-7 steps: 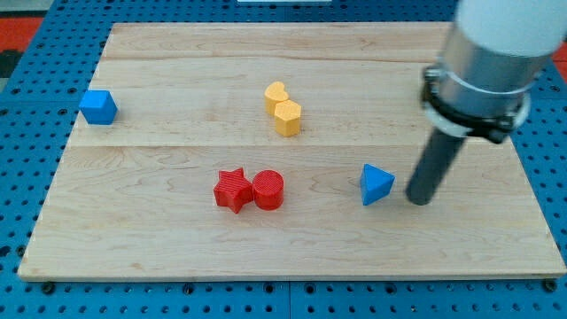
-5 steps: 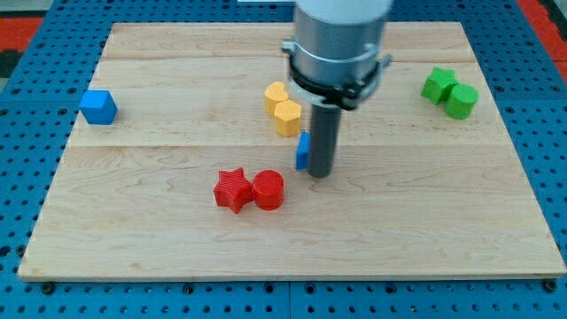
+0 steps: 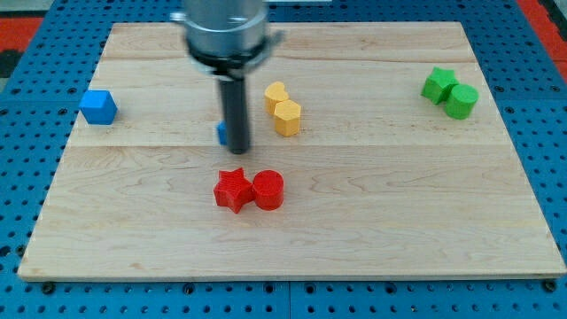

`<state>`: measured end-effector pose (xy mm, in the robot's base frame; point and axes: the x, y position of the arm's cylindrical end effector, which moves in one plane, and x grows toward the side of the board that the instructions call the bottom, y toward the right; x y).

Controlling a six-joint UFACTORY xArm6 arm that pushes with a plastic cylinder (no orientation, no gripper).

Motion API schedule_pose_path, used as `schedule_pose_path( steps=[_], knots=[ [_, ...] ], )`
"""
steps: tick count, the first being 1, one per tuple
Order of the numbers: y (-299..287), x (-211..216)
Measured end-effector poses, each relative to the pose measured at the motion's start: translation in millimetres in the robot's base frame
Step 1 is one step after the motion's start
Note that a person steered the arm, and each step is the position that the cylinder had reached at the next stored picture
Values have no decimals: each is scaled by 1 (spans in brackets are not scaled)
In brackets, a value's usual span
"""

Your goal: Move the blue triangle diagonally top left to the red star

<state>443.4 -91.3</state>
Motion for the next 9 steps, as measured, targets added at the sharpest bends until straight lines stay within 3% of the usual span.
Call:
schedule_pose_path(
  steps=[1, 4, 6, 8, 9],
  knots=[
    [-21, -3],
    [73, -17],
    [-20, -50],
    [15, -19],
    [-21, -11]
  ],
)
